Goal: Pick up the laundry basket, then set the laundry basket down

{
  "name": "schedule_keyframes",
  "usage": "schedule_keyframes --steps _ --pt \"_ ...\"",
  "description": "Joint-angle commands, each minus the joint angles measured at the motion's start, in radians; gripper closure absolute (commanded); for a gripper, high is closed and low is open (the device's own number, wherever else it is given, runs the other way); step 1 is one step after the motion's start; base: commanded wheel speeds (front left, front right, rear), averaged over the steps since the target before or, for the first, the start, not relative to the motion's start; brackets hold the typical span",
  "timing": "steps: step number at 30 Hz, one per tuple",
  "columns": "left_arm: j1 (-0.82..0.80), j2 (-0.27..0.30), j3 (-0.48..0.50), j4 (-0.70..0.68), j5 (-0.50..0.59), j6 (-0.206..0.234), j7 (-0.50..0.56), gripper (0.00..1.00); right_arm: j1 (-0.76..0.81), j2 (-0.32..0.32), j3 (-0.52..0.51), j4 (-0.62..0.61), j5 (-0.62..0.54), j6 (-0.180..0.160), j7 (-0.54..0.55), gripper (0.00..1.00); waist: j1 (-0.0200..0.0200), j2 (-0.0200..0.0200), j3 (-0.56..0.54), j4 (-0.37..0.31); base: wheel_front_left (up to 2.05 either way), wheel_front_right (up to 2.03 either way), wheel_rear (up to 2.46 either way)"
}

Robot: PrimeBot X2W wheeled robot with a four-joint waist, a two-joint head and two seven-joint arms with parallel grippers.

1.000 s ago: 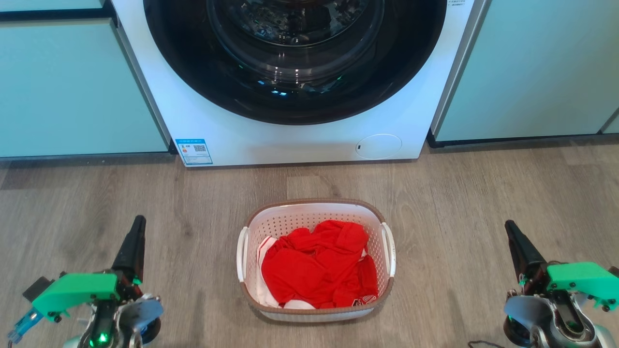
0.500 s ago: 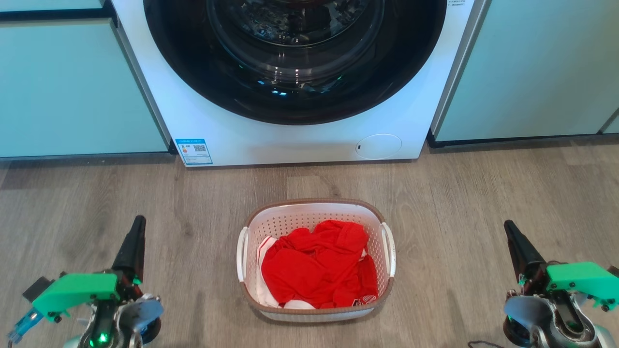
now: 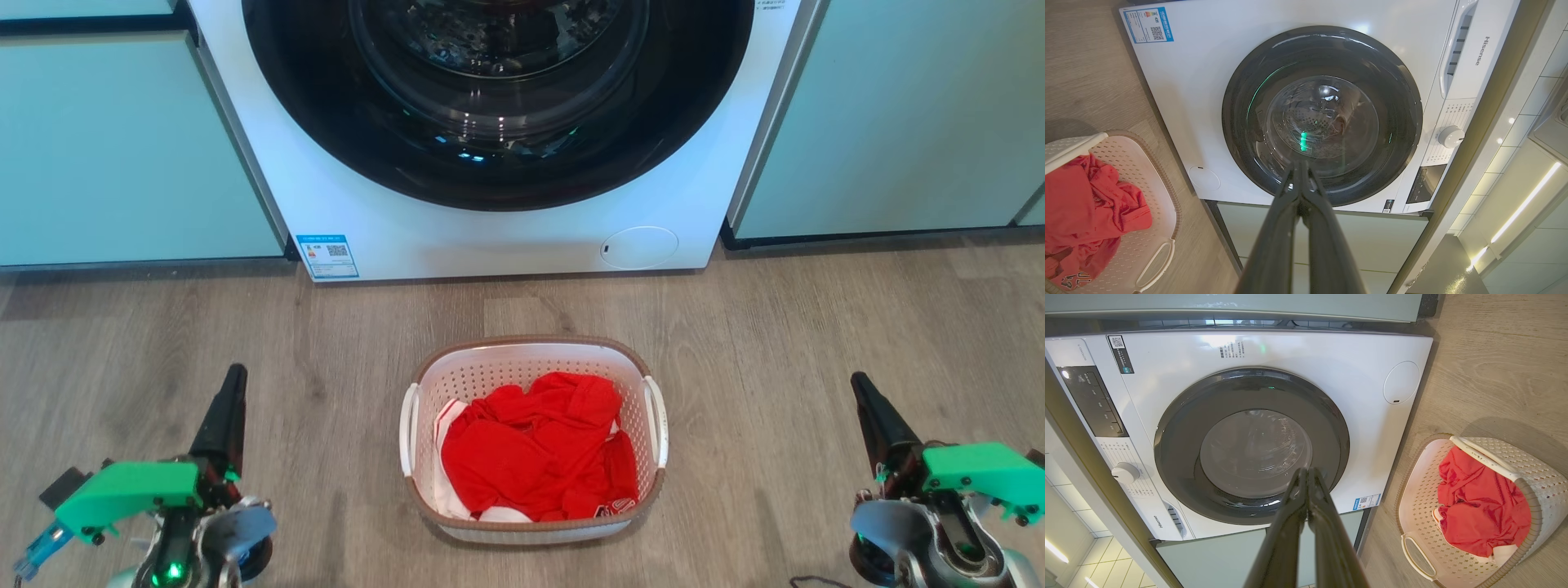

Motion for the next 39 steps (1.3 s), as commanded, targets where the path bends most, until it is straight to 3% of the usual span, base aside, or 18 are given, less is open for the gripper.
schedule_keyframes --steps 1,39 --pt "-0.055 0.005 0.035 -0.029 0.008 -0.007 0.005 1.00 -0.048 -0.010 0.017 -0.034 -0.007 -0.001 0.006 1.00 0.0000 0.0000 0.000 0.000 0.00 0.00 0.00" --pt "-0.055 0.003 0.038 -0.029 0.010 -0.007 0.007 1.00 -0.048 -0.008 0.015 -0.034 -0.009 -0.001 0.008 1.00 0.0000 0.0000 0.000 0.000 0.00 0.00 0.00"
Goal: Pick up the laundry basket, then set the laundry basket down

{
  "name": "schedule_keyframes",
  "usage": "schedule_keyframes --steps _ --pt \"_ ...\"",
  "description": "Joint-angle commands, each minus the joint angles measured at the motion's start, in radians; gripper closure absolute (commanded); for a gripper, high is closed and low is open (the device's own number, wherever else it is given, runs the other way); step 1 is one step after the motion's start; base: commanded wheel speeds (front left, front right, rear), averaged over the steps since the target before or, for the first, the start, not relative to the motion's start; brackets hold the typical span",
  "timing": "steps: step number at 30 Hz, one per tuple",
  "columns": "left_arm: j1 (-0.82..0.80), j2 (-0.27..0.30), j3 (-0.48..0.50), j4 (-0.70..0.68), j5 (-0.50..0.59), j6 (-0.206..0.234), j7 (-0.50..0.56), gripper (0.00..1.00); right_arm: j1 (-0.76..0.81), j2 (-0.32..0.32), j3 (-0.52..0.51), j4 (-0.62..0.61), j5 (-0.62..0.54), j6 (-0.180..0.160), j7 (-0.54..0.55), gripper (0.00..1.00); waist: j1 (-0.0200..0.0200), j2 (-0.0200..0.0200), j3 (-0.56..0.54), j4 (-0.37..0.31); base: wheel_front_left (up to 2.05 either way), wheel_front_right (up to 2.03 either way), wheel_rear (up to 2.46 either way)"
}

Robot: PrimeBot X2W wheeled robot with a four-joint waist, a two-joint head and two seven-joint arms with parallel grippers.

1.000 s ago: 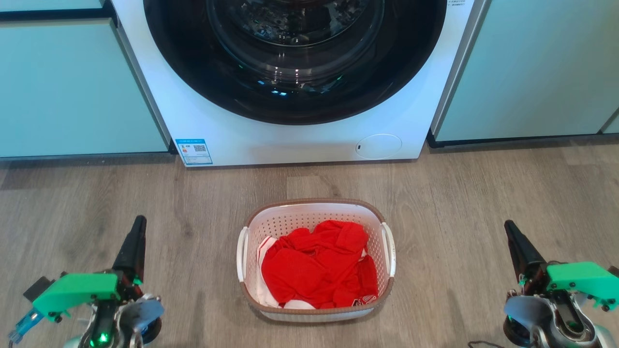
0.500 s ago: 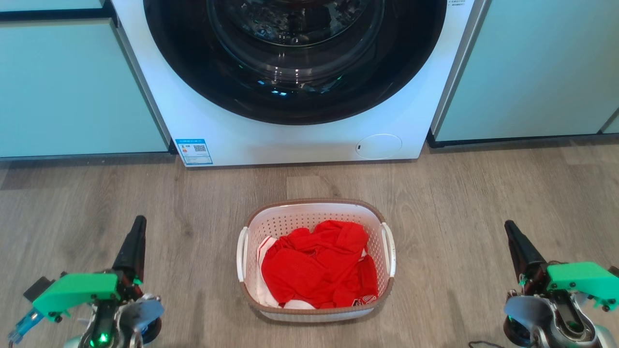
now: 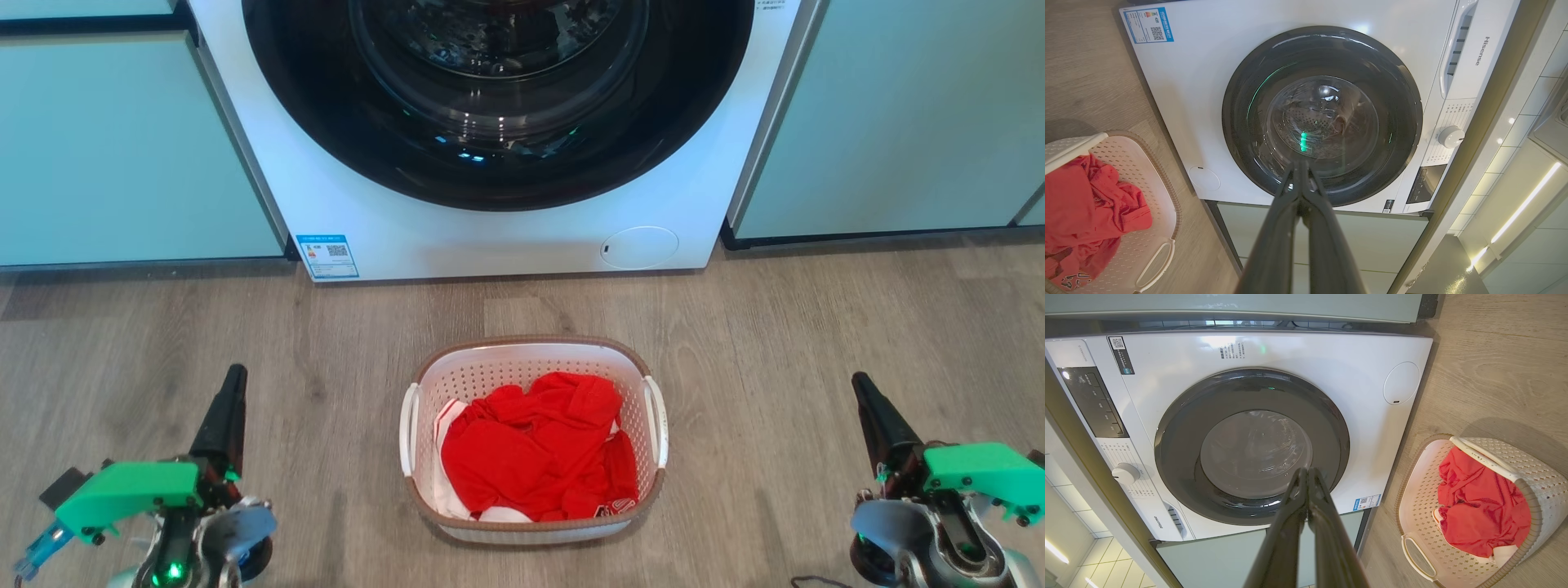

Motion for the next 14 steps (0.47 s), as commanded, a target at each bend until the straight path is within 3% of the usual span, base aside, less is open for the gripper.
schedule_keyframes --steps 1,14 --pt "-0.055 0.005 0.036 -0.029 0.009 -0.007 0.007 1.00 -0.048 -0.009 0.017 -0.034 -0.009 -0.001 0.007 1.00 0.0000 0.0000 0.000 0.000 0.00 0.00 0.00" --pt "-0.055 0.004 0.037 -0.029 0.009 -0.007 0.007 1.00 -0.048 -0.008 0.017 -0.034 -0.010 -0.001 0.008 1.00 0.0000 0.0000 0.000 0.000 0.00 0.00 0.00"
